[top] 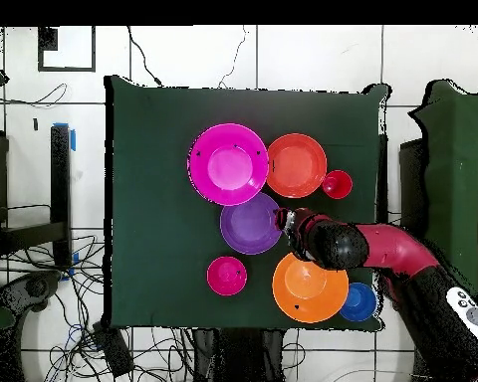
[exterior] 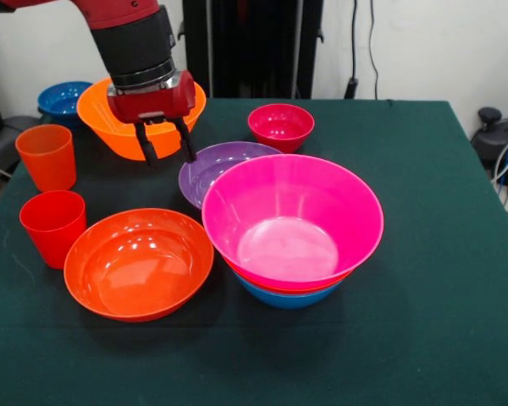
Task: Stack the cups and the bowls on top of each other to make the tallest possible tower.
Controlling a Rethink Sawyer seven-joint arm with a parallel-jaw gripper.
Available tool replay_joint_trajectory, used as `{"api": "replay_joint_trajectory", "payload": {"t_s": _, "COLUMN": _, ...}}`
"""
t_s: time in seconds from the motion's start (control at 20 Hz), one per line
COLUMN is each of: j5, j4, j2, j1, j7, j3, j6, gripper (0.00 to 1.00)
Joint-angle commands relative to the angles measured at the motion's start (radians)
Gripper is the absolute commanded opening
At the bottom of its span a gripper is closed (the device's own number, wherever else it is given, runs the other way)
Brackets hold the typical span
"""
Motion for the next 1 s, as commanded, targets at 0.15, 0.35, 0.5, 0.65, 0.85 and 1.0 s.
{"api": "replay_joint_trajectory", "payload": {"t_s": 0.15, "j5": -0.043, "j4": -0.066, "j2": 0.036, "j1": 0.080, "j7": 0.041, "j3": -0.092, "j6": -0.025, "gripper": 1.00}}
{"api": "replay_joint_trajectory", "payload": {"t_s": 0.35, "j5": -0.043, "j4": -0.074, "j2": 0.065, "j1": 0.086, "j7": 0.036, "j3": -0.099, "j6": -0.046, "gripper": 1.00}}
{"api": "replay_joint_trajectory", "payload": {"t_s": 0.5, "j5": -0.042, "j4": -0.083, "j2": 0.088, "j1": 0.088, "j7": 0.029, "j3": -0.098, "j6": -0.056, "gripper": 1.00}}
{"api": "replay_joint_trajectory", "payload": {"t_s": 0.65, "j5": -0.044, "j4": -0.081, "j2": 0.104, "j1": 0.088, "j7": 0.027, "j3": -0.100, "j6": -0.071, "gripper": 1.00}}
{"api": "replay_joint_trajectory", "payload": {"t_s": 0.85, "j5": -0.044, "j4": -0.096, "j2": 0.127, "j1": 0.089, "j7": 0.013, "j3": -0.099, "j6": -0.080, "gripper": 1.00}}
{"api": "replay_joint_trajectory", "payload": {"t_s": 1.0, "j5": -0.047, "j4": -0.118, "j2": 0.142, "j1": 0.089, "j7": -0.003, "j3": -0.094, "j6": -0.079, "gripper": 1.00}}
